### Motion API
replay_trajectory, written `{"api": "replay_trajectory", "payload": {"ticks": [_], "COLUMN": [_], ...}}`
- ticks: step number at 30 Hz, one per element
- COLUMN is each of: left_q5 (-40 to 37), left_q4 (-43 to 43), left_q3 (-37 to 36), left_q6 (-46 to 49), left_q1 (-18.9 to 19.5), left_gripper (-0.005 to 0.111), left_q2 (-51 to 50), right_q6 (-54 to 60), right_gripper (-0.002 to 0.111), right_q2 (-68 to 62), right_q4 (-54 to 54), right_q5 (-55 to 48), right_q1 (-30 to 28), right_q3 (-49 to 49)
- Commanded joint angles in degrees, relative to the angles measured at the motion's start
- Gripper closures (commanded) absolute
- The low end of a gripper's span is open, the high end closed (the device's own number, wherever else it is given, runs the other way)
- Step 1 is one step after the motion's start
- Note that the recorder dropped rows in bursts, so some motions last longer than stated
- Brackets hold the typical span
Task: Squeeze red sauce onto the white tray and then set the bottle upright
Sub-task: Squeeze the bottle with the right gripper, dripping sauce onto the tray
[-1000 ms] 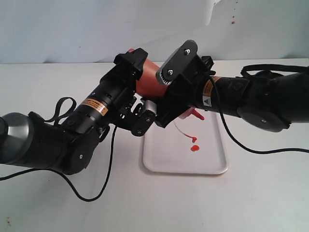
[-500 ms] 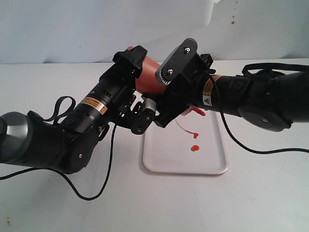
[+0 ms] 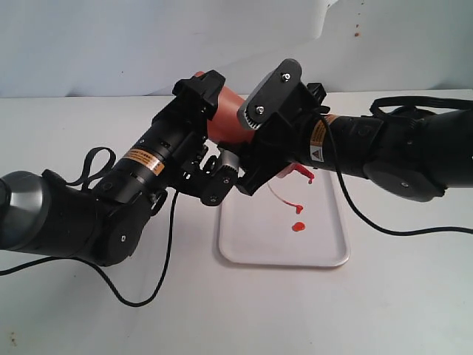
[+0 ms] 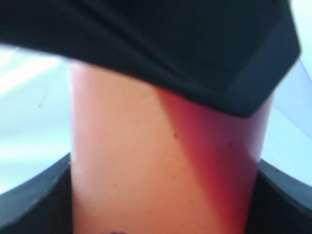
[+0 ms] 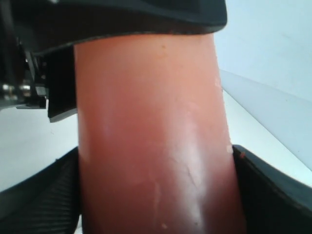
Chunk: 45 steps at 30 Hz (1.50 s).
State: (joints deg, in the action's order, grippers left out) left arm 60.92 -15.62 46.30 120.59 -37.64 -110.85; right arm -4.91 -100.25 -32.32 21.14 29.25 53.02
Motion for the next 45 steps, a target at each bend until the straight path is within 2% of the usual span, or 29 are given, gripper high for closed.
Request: {"api": "replay_trajectory", "payload": {"ticks": [1,12,14,16,18,19,20,21,32,34,36,37,39,42,43,45], "left_q5": [1.79,1.79,2.01,1.75,1.65,1.55,1.49,0.78,0.57,0.57,0.57,0.73,0.73,0.73,0.73,0.73], "left_q4": [-0.94,-0.41,-0.12,-0.14,1.06,1.13,1.13,1.13,1.37,1.37,1.37,1.38,1.38,1.38,1.38,1.38], "left_q3": [0.63,0.63,0.63,0.63,0.63,0.63,0.63,0.63,0.63,0.63,0.63,0.63,0.63,0.63,0.63,0.63], "left_q6": [-0.95,-0.62,-0.62,-0.62,-0.62,-0.62,-0.62,-0.62,-0.62,-0.62,-0.62,-0.62,-0.62,-0.62,-0.62,-0.62], "left_q1": [-0.29,-0.29,-0.29,-0.29,-0.29,-0.29,-0.29,-0.29,-0.29,-0.29,-0.29,-0.29,-0.29,-0.29,-0.29,-0.29], "left_gripper": [0.107,0.107,0.107,0.107,0.107,0.107,0.107,0.107,0.107,0.107,0.107,0.107,0.107,0.107,0.107,0.107], "left_q2": [0.61,0.61,0.61,0.61,0.61,0.61,0.61,0.61,0.61,0.61,0.61,0.61,0.61,0.61,0.61,0.61], "right_q6": [-1.16,-1.04,0.57,2.32,5.24,6.42,6.99,7.67,7.91,7.77,7.77,7.77,7.77,7.77,7.56,7.67], "right_gripper": [0.108,0.108,0.102,0.083,0.048,0.025,0.011,0.003,0.004,0.008,0.018,0.028,0.051,0.099,0.108,0.107], "right_q2": [1.09,0.97,0.01,-1.09,-1.27,-1.27,-1.27,-1.27,-1.27,-1.27,-1.27,-1.27,-1.27,-1.27,-1.27,-1.27], "right_q4": [3.04,3.42,3.42,2.71,2.55,2.55,2.55,2.55,1.73,1.73,1.73,1.73,1.73,1.73,1.90,1.90], "right_q5": [0.88,0.88,0.18,-1.22,-2.19,-2.19,-2.06,-2.17,-2.40,-2.56,-3.16,-3.79,-5.34,-7.85,-7.97,-7.95], "right_q1": [-0.03,-0.03,-0.03,-0.03,-0.03,-0.03,-0.03,-0.03,0.08,0.08,0.08,0.08,0.08,0.08,0.08,0.08], "right_q3": [0.43,0.43,0.43,0.43,0.43,0.43,0.43,0.43,0.43,0.43,0.43,0.43,0.43,0.43,0.43,0.43]}}
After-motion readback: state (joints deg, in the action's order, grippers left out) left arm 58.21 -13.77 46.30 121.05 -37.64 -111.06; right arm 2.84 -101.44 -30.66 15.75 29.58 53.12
